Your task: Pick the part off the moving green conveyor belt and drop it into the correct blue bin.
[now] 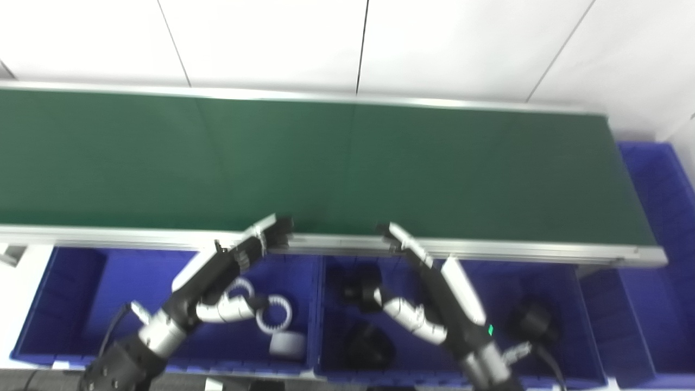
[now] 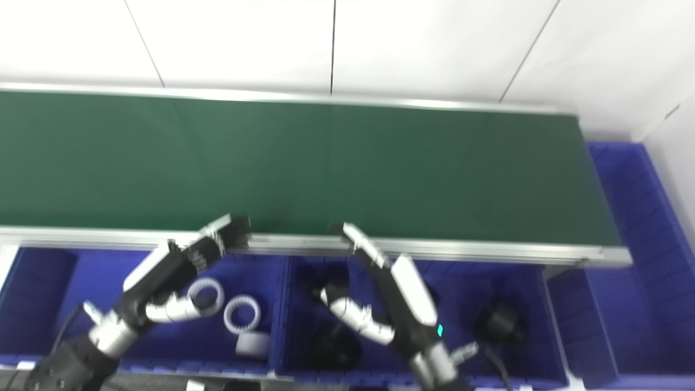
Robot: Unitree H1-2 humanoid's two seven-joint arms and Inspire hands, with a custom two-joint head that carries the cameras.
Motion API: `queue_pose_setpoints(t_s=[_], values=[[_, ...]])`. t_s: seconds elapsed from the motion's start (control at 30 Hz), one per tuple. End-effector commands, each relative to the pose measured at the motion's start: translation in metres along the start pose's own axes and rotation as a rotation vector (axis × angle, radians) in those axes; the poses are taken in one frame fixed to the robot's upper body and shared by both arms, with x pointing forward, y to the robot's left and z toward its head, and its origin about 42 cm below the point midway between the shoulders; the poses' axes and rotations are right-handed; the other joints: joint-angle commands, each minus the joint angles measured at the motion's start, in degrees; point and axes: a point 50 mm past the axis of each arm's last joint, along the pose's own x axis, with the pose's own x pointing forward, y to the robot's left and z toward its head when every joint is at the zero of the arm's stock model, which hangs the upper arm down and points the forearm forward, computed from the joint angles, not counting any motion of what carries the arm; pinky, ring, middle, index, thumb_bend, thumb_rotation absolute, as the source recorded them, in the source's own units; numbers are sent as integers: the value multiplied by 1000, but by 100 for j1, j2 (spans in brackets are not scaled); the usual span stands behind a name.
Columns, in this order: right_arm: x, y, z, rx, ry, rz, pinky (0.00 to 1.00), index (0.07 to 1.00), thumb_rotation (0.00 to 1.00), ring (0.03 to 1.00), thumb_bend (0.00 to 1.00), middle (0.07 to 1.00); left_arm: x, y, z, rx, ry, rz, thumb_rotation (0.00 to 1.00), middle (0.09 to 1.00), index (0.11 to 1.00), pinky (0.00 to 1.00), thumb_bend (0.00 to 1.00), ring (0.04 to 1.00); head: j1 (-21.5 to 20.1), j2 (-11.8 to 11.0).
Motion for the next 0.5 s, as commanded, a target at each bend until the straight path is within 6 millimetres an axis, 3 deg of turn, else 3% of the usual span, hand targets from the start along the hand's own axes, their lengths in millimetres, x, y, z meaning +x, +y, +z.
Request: queue_pose_setpoints(t_s=[0.0,0.47], values=[[4,-1,11,12,-101,-30,851,934,952,930,410,965,5,7,11,45,-68,5,536,944,923,872,469,923,30,33],[4,5,8,36,-99,-5,858,955,900,942,396,985,-2,4,11,37,-66,4,610,956,939,917,486,943,84,151]])
